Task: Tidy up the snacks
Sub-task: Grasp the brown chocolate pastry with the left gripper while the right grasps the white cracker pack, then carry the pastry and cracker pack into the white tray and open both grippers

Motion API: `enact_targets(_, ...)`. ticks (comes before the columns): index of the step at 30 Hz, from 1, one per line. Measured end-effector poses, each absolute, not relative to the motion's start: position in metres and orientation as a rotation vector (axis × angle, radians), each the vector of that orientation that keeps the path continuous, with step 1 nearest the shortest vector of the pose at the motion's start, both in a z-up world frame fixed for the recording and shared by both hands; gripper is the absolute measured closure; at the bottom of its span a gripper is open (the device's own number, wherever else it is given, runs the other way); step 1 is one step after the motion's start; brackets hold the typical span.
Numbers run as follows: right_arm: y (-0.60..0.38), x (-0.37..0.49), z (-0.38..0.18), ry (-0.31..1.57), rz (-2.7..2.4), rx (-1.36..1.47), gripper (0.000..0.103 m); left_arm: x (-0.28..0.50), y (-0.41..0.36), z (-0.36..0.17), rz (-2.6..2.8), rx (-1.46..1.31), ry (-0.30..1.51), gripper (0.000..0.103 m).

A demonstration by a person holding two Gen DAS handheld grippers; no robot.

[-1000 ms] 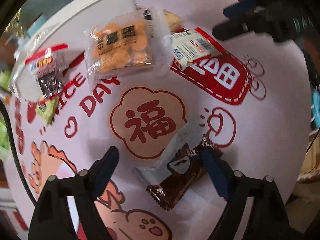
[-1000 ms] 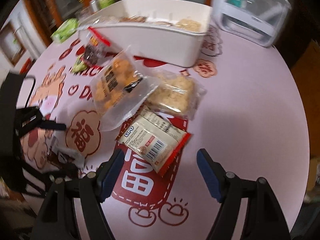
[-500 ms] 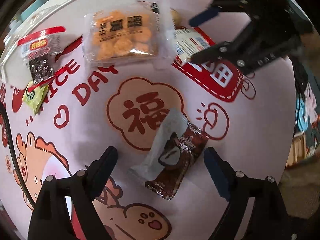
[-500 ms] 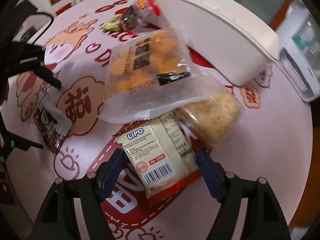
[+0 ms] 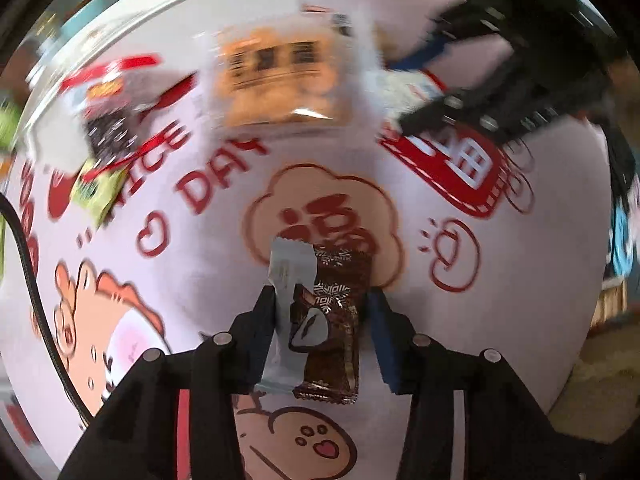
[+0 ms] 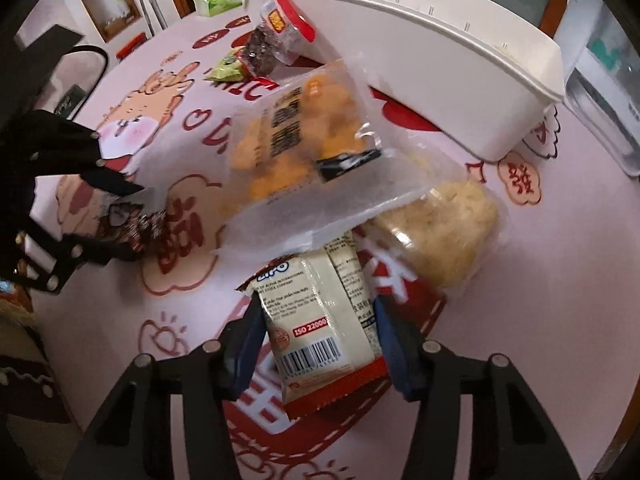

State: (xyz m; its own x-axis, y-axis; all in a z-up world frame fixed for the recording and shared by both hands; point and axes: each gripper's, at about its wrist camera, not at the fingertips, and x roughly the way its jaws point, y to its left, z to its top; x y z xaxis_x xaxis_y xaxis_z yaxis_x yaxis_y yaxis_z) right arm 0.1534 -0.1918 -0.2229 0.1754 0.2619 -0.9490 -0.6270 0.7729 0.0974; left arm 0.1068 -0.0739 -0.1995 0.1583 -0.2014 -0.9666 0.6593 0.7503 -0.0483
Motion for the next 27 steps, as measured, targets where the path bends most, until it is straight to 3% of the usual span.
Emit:
enact_targets(12, -0.178, 0.119, -0.178, 1.153, 0.625, -0.276, 0.050, 0.123, -0.019, -0.180, -0.549, 0.247, 1.305, 0.064)
enact_targets(27, -0.161, 0.150, -0.047, 0.884, 0.563, -0.226, 0.049, 0.168, 0.000, -0.046, -0.473, 0.226, 1.045, 0.066)
